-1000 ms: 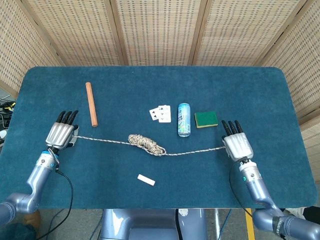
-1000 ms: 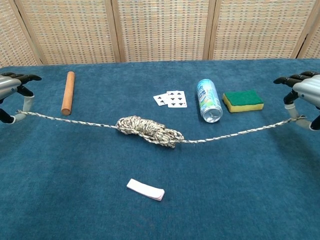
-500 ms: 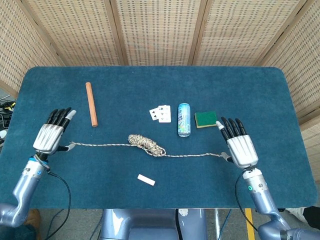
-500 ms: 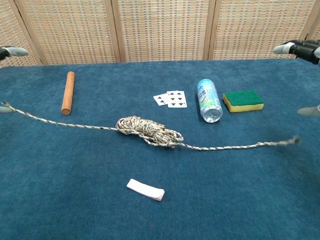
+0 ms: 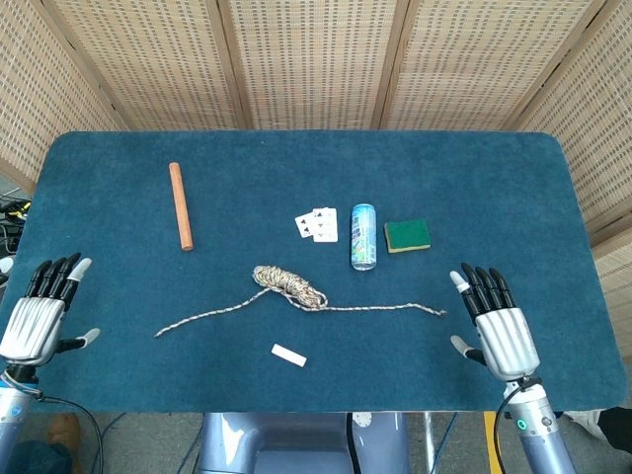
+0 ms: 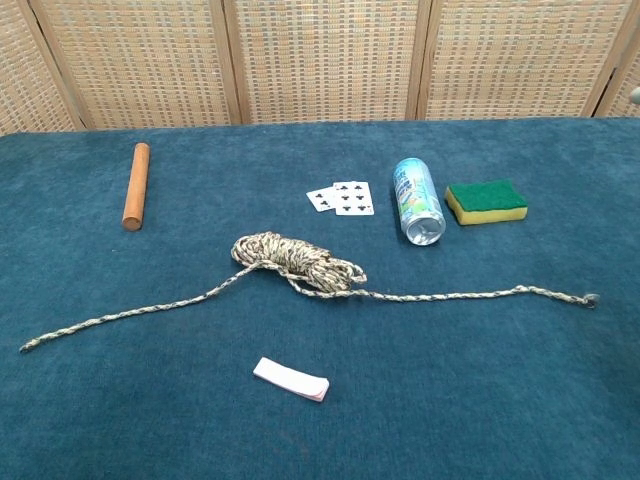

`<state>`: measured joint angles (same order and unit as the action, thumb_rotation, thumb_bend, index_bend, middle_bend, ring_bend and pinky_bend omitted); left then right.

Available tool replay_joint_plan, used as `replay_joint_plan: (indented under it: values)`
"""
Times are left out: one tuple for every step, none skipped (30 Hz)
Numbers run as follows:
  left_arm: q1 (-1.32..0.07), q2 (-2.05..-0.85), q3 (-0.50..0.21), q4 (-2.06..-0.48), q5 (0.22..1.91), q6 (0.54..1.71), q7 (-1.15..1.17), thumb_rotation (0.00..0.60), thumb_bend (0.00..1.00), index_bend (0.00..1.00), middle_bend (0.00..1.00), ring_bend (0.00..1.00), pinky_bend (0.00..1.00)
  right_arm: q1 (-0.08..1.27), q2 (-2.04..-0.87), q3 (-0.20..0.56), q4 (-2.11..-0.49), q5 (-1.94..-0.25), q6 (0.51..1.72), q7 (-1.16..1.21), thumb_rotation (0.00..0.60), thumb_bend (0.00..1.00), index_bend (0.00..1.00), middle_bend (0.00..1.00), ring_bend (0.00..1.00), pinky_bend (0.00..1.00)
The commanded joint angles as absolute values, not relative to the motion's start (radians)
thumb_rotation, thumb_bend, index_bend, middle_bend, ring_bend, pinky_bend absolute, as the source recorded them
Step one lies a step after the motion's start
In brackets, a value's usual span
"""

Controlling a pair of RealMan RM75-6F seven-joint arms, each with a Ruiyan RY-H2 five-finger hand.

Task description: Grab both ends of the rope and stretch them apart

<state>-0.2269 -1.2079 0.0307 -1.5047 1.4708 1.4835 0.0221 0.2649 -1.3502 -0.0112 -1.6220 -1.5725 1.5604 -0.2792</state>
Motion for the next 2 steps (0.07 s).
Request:
replay_joint_plan:
  values:
    - [-0.204, -1.202, 0.033, -1.518, 1.474, 1.506, 0.009, 0.600, 0.00, 0.00, 0.00, 0.00, 0.00, 0.248, -1.362, -0.013, -1.606, -1.587, 1.577, -0.279, 0.600, 0.00, 0.00, 0.00, 0.00, 0.00]
    - [-0.194, -1.202, 0.033, -1.522, 1.480, 1.522, 0.012, 0.600, 0.00, 0.00, 0.00, 0.00, 0.00, 0.242, -1.365, -0.013, -1.602, -1.590, 1.584, -0.279, 0.600, 0.00, 0.00, 0.00, 0.00, 0.00]
